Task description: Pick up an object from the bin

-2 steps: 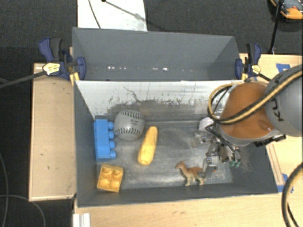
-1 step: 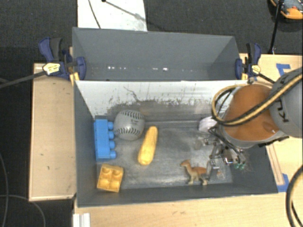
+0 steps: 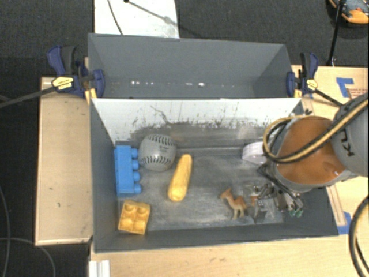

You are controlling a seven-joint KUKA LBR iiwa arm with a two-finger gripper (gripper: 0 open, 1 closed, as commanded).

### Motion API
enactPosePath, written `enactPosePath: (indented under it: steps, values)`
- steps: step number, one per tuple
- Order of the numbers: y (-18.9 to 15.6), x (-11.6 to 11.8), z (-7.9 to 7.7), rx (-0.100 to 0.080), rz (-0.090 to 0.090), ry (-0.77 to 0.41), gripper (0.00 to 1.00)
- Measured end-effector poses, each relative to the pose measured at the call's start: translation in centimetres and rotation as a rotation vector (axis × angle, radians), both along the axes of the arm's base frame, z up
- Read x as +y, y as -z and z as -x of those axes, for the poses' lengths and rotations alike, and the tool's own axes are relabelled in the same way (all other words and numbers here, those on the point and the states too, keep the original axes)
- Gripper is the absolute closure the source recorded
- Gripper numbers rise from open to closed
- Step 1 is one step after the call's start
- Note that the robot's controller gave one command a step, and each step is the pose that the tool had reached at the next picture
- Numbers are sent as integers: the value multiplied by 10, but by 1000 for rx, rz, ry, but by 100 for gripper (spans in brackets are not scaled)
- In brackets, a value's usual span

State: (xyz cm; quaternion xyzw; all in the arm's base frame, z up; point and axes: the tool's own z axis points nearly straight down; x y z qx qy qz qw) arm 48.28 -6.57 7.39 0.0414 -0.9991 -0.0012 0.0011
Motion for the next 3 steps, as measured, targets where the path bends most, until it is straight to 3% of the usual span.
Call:
enactPosePath:
  steps: [1,2,3]
  values:
    - [3,-1,-1,-7,2,1,0]
    - [2,-1,1,-1,2,2,100]
    - [2,-1,1,-1,2,3,100]
